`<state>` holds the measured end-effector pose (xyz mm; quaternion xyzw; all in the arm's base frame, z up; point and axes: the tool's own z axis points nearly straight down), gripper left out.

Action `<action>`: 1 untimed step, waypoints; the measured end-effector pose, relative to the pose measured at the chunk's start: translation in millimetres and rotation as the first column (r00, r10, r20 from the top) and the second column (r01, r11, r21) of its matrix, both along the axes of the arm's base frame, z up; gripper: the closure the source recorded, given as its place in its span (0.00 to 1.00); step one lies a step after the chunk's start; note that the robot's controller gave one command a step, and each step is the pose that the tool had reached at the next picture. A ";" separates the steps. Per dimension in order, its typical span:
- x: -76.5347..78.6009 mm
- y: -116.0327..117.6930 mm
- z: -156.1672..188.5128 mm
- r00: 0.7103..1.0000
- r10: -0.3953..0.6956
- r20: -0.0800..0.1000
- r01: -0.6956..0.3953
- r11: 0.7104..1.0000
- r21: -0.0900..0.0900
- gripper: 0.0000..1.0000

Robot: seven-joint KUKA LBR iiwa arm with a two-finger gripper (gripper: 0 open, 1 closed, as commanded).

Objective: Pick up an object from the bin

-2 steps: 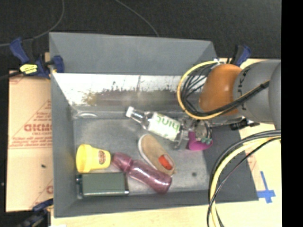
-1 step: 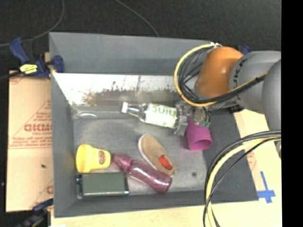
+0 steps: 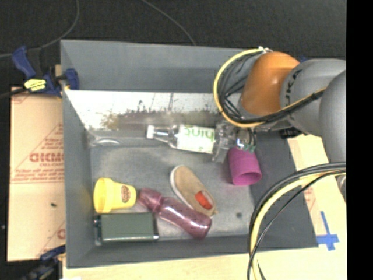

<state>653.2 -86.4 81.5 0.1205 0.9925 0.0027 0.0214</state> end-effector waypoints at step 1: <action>-11.5 -1.5 56.8 1.000 0.020 0.015 -0.020 1.000 -0.007 1.00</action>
Offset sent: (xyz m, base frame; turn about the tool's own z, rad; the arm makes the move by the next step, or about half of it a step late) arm 0.0016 0.0126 -0.0115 -0.0022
